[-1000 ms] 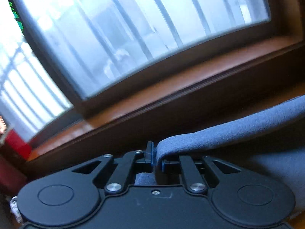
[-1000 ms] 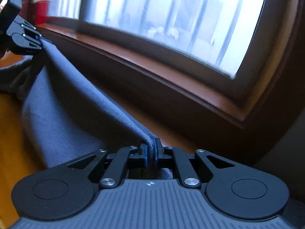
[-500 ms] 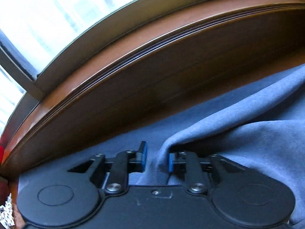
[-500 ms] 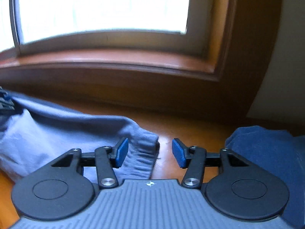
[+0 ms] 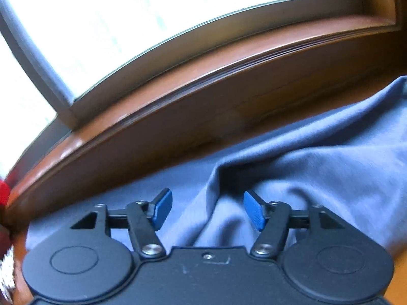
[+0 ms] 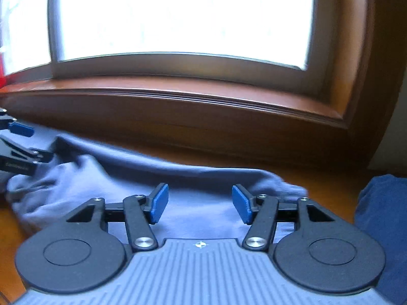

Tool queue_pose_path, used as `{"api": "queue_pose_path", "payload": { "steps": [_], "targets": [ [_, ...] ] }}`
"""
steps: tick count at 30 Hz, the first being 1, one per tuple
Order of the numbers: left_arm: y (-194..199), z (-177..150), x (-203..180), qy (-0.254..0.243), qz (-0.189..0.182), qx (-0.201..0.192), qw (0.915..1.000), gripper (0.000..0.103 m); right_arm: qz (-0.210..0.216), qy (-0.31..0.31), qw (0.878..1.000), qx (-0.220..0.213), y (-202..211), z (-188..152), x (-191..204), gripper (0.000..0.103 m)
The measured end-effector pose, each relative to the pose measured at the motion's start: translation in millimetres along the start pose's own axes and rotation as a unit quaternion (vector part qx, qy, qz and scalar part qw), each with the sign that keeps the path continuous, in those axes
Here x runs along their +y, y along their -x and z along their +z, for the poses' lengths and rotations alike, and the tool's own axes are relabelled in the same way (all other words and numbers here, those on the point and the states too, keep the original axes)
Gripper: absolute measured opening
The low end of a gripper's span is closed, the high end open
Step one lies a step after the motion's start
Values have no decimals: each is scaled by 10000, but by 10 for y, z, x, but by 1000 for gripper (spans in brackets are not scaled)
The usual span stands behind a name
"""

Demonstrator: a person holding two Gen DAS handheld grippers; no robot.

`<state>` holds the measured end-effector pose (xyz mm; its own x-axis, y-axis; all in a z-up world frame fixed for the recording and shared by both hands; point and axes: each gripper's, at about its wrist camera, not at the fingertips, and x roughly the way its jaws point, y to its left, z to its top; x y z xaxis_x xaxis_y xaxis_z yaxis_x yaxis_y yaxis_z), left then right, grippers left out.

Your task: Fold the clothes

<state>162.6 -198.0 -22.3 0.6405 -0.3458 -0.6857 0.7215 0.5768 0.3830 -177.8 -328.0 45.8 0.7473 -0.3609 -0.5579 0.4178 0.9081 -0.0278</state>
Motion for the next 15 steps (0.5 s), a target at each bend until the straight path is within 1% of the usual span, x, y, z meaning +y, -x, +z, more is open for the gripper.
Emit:
{"api": "queue_pose_path", "payload": {
  "steps": [2, 4, 7, 9, 11, 14, 15],
  "targets": [
    [97, -126, 24, 185, 67, 34, 9998, 60, 206, 380, 9991, 36, 74, -31, 176, 59],
    [240, -272, 88, 389, 205, 61, 9990, 60, 449, 871, 9952, 21, 169, -93, 348, 59],
    [489, -555, 226, 680, 756, 273, 9944, 62, 922, 1400, 9858, -119, 262, -170, 570, 60],
    [600, -760, 413, 841, 1023, 485, 9900, 63, 1256, 1597, 9789, -202, 283, -201, 703, 60],
    [706, -1005, 572, 981, 1417, 708, 9825, 63, 1600, 1734, 9712, -333, 318, -224, 877, 60],
    [822, -1461, 897, 1345, 1955, 1060, 9656, 64, 2053, 1958, 9579, -451, 301, -182, 1187, 60],
    [853, -1591, 996, 1491, 2059, 1184, 9599, 64, 2187, 2040, 9530, -476, 296, -161, 1299, 60]
  ]
}}
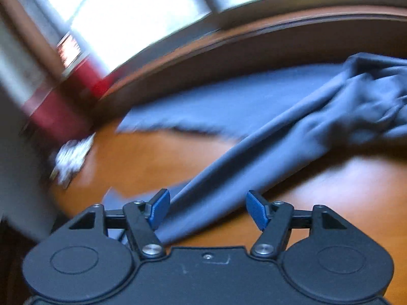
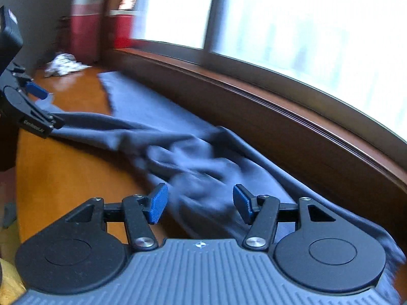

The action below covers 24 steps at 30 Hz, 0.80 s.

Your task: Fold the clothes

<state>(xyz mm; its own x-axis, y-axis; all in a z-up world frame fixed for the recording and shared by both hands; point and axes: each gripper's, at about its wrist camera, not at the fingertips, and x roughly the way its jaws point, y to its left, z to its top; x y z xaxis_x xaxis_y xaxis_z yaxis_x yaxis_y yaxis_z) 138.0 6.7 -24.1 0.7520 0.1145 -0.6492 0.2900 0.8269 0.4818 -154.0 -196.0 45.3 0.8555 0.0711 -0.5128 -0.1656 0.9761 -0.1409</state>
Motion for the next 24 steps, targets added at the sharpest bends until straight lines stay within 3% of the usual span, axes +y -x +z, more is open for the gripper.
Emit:
{"api": "queue_pose_path", "payload": {
  "steps": [2, 6, 9, 13, 15, 20, 23, 24],
  "targets": [
    [-63, -172, 239, 229, 209, 266, 9992, 64, 304, 262, 9992, -93, -89, 155, 186, 60],
    [-96, -456, 708, 558, 458, 430, 9965, 64, 678, 875, 9935, -247, -263, 414, 553, 60],
    [-320, -494, 969, 583, 386, 427, 9966, 63, 863, 1327, 9869, -318, -457, 587, 882, 60],
    [-519, -610, 1161, 9, 123, 344, 9993, 62, 1026, 1840, 9773, -210, -770, 780, 1365, 60],
    [-632, -658, 1233, -320, -195, 244, 9990, 62, 1129, 2000, 9731, -166, -904, 867, 1572, 60],
    [-877, -689, 1424, -605, -824, 139, 9947, 61, 1210, 2188, 9682, 124, -1113, 1013, 1859, 60],
    [-935, -683, 1533, -451, -1167, 221, 9919, 43, 1272, 2283, 9649, 268, -1195, 1073, 1967, 60],
    [-958, -682, 1572, -366, -1283, 266, 9907, 30, 1322, 2344, 9626, 304, -1226, 1089, 1991, 60]
  ]
}}
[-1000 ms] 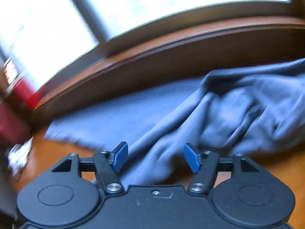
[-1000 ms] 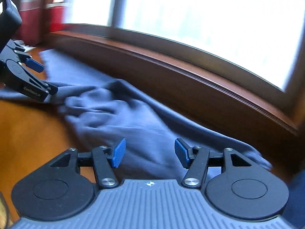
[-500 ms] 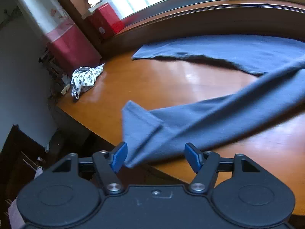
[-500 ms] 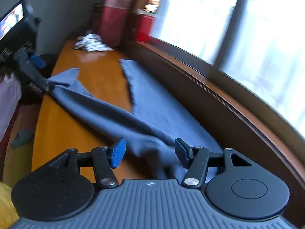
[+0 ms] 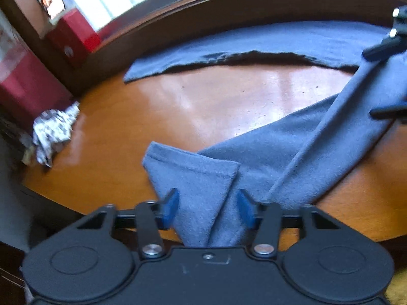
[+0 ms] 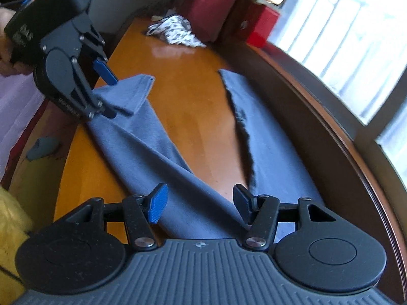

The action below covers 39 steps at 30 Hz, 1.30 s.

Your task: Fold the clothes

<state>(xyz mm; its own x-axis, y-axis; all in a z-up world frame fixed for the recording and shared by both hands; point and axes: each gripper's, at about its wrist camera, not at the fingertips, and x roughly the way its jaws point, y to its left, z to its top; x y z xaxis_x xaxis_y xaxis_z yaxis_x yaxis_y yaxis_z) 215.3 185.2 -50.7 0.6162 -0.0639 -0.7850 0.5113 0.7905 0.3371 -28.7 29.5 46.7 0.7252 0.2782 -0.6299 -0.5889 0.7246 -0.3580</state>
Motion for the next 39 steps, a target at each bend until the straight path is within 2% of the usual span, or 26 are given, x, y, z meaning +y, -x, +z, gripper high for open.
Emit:
{"api": "queue_pose_path", "payload": {
  "steps": [1, 4, 8, 9, 11, 13, 16, 18, 21, 23, 24, 26, 27, 28, 29, 30, 31, 32, 33, 34, 36, 38, 39],
  "targets": [
    [-20, -1, 52, 150, -109, 47, 9998, 15, 49, 59, 10000, 29, -40, 17, 1, 60],
    [-56, 0, 182, 688, -176, 126, 9974, 11, 292, 261, 9992, 108, -136, 38, -24, 60],
    [-22, 18, 332, 1325, 49, 156, 9910, 9, 619, 357, 9973, 194, -248, 30, -116, 59],
    [-23, 25, 367, 1403, 91, 163, 9899, 9, 743, 309, 9965, 223, -266, 22, -138, 54],
    [-35, 37, 450, 1625, 171, 225, 9863, 8, 955, 211, 9948, 285, -292, 9, -179, 4],
    [-26, 40, 551, 2030, 120, 239, 9788, 4, 967, 62, 9952, 98, -218, -5, -222, 3],
    [79, 122, 734, 2497, 161, -5, 9682, 3, 746, -296, 9960, -398, 32, 2, -383, 2],
    [165, 317, 888, 2542, 309, -311, 9662, 3, 420, -479, 9950, -765, 201, 35, -579, 2],
    [199, 840, 1128, 2340, 712, -886, 9656, 3, -271, -620, 9916, -1106, 263, 63, -928, 2],
    [116, 1338, 1226, 2099, 987, -1289, 9641, 4, -767, -729, 9893, -1006, 93, 31, -1151, 2],
    [48, 1591, 1256, 2001, 1101, -1440, 9629, 8, -1067, -791, 9872, -883, -58, -12, -1247, 2],
    [-151, 2038, 1238, 1939, 1261, -1512, 9611, 10, -1557, -716, 9847, -302, -467, -145, -1331, 4],
    [-245, 2186, 1179, 1888, 1180, -1469, 9638, 19, -1723, -619, 9831, 71, -669, -251, -1317, 8],
    [-338, 2311, 1110, 1816, 1072, -1414, 9672, 32, -1765, -526, 9821, 402, -813, -349, -1279, 12],
    [-427, 2371, 1009, 1682, 886, -1322, 9728, 40, -1812, -541, 9800, 615, -879, -431, -1243, 16],
    [-520, 2421, 904, 1523, 709, -1221, 9782, 49, -1923, -649, 9772, 627, -857, -492, -1228, 18],
    [-628, 2445, 782, 1270, 579, -1093, 9842, 51, -2070, -815, 9735, 530, -770, -521, -1233, 35],
    [-748, 2465, 658, 965, 515, -952, 9894, 51, -2259, -1066, 9673, 437, -648, -531, -1265, 57],
    [-880, 2481, 543, 674, 532, -800, 9931, 51, -2447, -1320, 9600, 344, -524, -539, -1299, 63],
    [-1010, 2498, 433, 406, 560, -647, 9955, 52, -2556, -1595, 9533, 228, -376, -548, -1338, 64],
    [-1244, 2536, 282, 71, 593, -365, 9975, 53, -2337, -2292, 9449, 31, -85, -577, -1410, 64],
    [-1430, 2549, 179, -130, 553, -164, 9983, 54, -1661, -3190, 9330, -109, 116, -667, -1432, 63],
    [-1506, 2549, 137, -212, 526, -88, 9984, 57, -1307, -3606, 9234, -158, 185, -722, -1428, 62]
  ]
}}
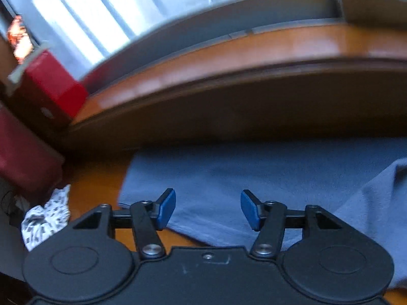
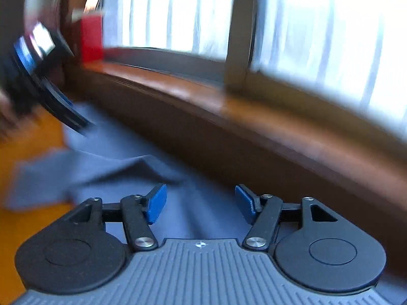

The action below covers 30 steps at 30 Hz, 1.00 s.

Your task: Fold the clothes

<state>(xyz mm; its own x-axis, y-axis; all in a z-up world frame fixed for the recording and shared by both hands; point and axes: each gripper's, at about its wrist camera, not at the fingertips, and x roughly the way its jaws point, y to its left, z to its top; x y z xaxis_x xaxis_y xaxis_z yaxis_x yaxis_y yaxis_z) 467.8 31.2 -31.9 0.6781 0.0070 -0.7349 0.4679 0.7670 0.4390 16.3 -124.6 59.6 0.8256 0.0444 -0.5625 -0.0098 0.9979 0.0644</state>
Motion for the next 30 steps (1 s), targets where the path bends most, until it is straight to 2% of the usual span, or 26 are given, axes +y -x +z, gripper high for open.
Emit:
{"api": "queue_pose_path", "payload": {
  "steps": [2, 4, 7, 10, 14, 18, 23, 24, 27, 28, 30],
  "targets": [
    [-111, -14, -104, -276, -19, 112, 9996, 64, 437, -514, 9975, 210, 62, -165, 0, 60],
    [-109, -61, -175, -494, 171, 40, 9986, 77, 309, -495, 9977, 342, 59, -332, 134, 60],
    [-47, -98, -153, -691, 163, 128, 9974, 79, -88, -308, 9984, 464, 97, -560, 307, 60],
    [20, -172, -57, -503, -90, 324, 9982, 80, -305, -422, 9976, 457, 231, -676, 361, 60],
    [206, -503, 89, -425, -444, 309, 9976, 86, -542, -540, 9953, 595, 377, -744, 456, 60],
    [406, -914, 306, -558, -994, 191, 9933, 91, -1168, -382, 9901, 681, 528, -851, 766, 62],
    [390, -1114, 743, -635, -1690, 97, 9835, 91, -2148, -991, 9702, 515, 752, -786, 1063, 62],
    [386, -1149, 827, -668, -1772, 61, 9819, 91, -2208, -1096, 9682, 435, 797, -731, 1117, 62],
    [442, -1227, 977, -934, -1585, -188, 9828, 92, -2207, -1365, 9653, 310, 792, -591, 1379, 68],
    [471, -1241, 1010, -1008, -1536, -259, 9826, 92, -2097, -1397, 9670, 377, 570, -542, 1630, 68],
    [501, -1317, 1093, -1093, -1544, -380, 9812, 92, -1927, -1398, 9699, 511, 531, -568, 1855, 69]
  ]
}}
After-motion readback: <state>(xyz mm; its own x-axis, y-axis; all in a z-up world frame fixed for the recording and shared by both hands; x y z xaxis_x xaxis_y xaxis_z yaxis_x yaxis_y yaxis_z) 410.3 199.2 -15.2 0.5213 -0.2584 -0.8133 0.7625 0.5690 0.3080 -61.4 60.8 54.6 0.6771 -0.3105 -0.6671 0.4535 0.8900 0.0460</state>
